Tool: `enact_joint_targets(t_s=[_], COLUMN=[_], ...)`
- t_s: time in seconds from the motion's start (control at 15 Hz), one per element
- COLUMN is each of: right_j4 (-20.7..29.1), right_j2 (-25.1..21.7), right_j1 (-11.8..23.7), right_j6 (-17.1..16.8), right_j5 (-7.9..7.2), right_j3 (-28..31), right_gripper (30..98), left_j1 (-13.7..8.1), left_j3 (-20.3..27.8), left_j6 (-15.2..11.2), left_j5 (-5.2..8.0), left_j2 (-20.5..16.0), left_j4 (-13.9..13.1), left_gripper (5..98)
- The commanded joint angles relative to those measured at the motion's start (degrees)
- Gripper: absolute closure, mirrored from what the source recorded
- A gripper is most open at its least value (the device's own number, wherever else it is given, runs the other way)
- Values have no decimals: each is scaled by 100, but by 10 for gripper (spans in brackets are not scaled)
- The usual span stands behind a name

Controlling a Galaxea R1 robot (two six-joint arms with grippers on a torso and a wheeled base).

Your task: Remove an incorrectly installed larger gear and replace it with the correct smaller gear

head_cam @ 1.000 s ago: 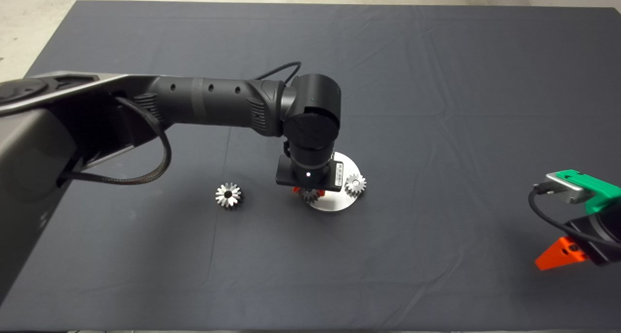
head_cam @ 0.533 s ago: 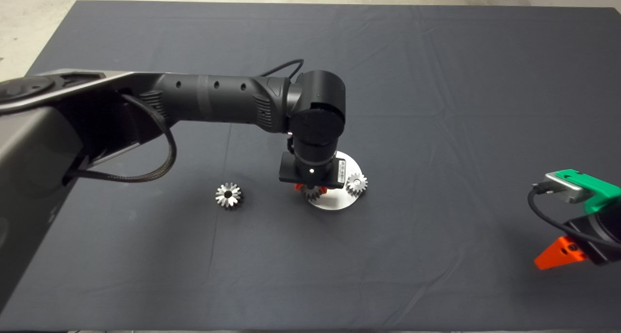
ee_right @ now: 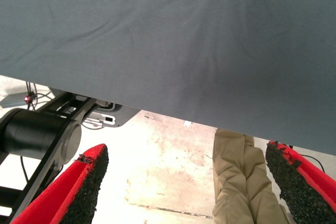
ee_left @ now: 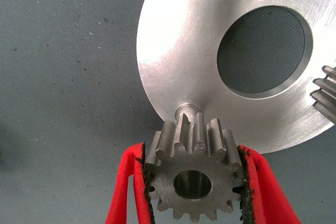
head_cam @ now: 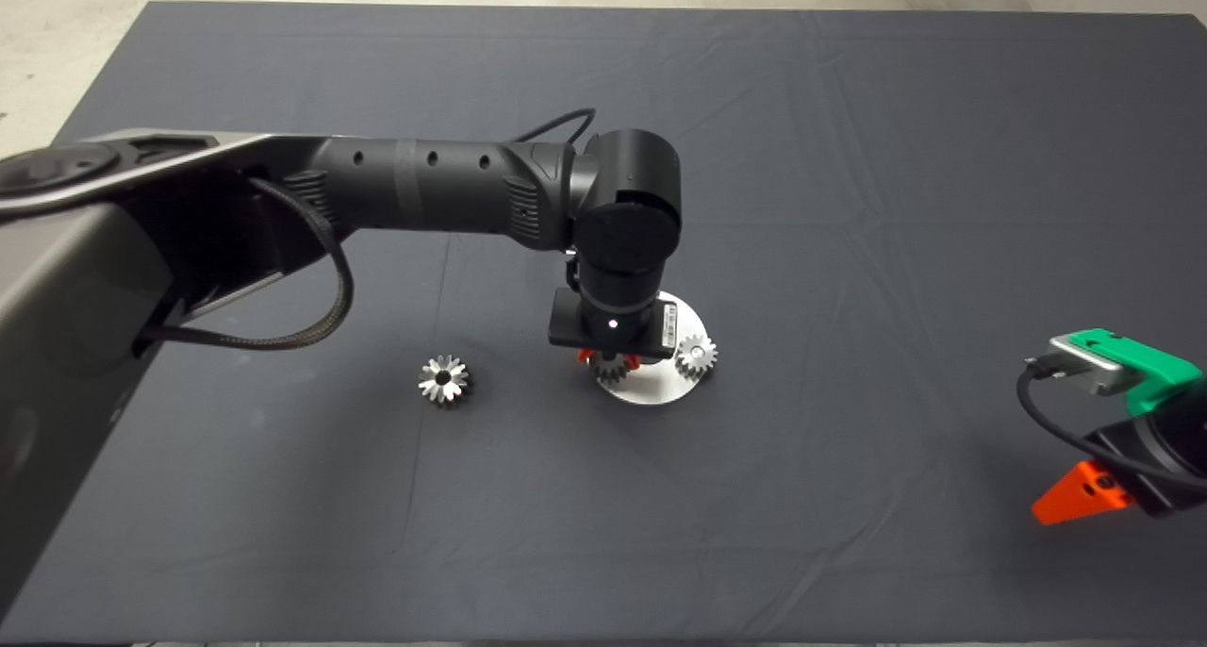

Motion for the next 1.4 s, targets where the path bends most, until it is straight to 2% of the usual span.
enact_joint_targets(t_s=[0.0, 0.33, 0.53, 1.07, 1.2, 1.33], right_j4=[-170, -170, -170, -179, -188, -240], right_j2=[62, 70, 123, 196, 211, 258], right_j1=[-19, -19, -19, -19, -19, -28], right_j6=[22, 66, 75, 75, 57, 22], right_j5=[-442, -442, -442, -457, -451, -459], right_j3=[50, 182, 191, 120, 26, -79], right_gripper=[493, 493, 493, 493, 493, 493], left_j1=[104, 95, 95, 87, 87, 87], left_j3=[-174, -209, -174, -20, 142, 107], left_j6=[121, 292, 367, 358, 254, 174], left_j5=[111, 137, 146, 129, 120, 120], left_j2=[-10, -80, -265, -203, -291, -300], left_j4=[414, 414, 405, 368, 317, 212], left_gripper=[795, 795, 795, 796, 796, 795])
